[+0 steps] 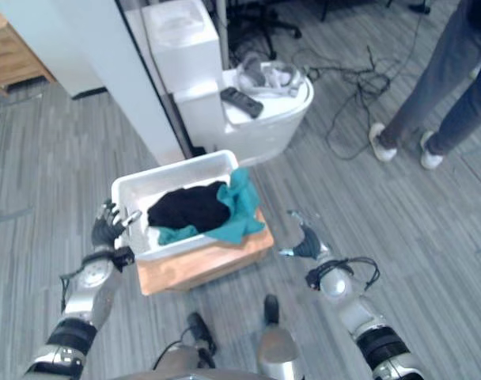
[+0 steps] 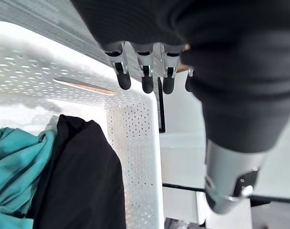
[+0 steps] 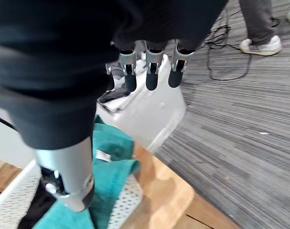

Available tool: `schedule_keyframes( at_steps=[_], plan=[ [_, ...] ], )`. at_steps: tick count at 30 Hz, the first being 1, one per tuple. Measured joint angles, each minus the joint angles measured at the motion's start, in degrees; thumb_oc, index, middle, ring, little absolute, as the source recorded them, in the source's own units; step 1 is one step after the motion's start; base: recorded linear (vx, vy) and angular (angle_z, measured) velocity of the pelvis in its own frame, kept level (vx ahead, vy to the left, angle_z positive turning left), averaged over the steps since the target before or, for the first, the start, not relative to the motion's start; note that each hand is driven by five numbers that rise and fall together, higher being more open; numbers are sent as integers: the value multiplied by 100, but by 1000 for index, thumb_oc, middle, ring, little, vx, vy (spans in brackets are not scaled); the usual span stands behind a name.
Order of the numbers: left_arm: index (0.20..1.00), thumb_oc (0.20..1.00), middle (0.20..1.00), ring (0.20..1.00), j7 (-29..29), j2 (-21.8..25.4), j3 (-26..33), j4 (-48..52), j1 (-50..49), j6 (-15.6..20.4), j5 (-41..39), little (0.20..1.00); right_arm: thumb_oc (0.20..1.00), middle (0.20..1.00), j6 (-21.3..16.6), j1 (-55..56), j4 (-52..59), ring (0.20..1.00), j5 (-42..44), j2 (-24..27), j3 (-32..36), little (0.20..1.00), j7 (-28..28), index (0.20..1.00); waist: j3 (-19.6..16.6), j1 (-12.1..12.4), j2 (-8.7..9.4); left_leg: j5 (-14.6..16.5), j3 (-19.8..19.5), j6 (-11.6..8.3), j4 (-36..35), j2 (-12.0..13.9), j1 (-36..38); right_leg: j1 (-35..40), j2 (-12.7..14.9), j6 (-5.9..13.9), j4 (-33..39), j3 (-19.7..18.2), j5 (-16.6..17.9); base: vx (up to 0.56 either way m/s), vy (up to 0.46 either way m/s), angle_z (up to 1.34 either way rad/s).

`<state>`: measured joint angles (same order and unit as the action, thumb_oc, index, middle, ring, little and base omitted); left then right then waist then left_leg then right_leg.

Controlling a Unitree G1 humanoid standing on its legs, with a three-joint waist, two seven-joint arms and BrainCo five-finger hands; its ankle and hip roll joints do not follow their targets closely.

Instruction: Tidy up the quilt and then pick up the clothes from the bed and put them into the laundry hamper.

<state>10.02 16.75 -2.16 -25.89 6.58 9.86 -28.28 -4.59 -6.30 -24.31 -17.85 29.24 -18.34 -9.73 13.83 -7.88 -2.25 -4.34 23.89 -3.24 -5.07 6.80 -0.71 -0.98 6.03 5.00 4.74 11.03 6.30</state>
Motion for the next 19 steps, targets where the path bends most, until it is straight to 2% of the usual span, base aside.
schedule_keyframes(
  at_steps=[3,6,10,14,19],
  plan=[
    [1000,1000,1000,1000,-337,-87,-23,-455,-676,-20,-229,1000,1000,1000,77,35,-843,1000,-7,-158,-4,1000,-13,1000,-327,66,156,-40,-121,51,0,-5,71,153,5,-5,1,141,-40,40,9,23],
    [1000,1000,1000,1000,-567,-53,-179,-1142,-1187,-195,62,1000,1000,1000,89,151,-1174,1000,-1,-295,27,1000,-28,1000,-486,185,241,-30,-141,53,0,-17,178,269,18,7,20,165,-79,21,21,8],
    [1000,1000,1000,1000,-782,-335,-179,-2395,-1354,-393,261,1000,1000,1000,54,210,-2105,1000,42,-797,-11,1000,-31,1000,-758,250,301,10,-255,14,-1,-27,187,327,26,28,29,253,-128,6,8,14],
    [1000,1000,1000,1000,-848,-543,-188,-3237,-1387,-501,358,1000,1000,1000,94,310,-2878,1000,23,-1059,-301,1000,-37,1000,-910,366,327,23,-287,22,-2,-19,183,346,24,21,29,265,-137,0,5,2],
    [1000,1000,1000,1000,-837,-671,-196,-3715,-1318,-503,510,1000,1000,1000,185,421,-3713,1000,99,-1457,-295,1000,-8,1000,-1026,369,343,20,-297,20,-3,-2,181,358,15,-19,28,275,-161,3,8,1]
  ],
)
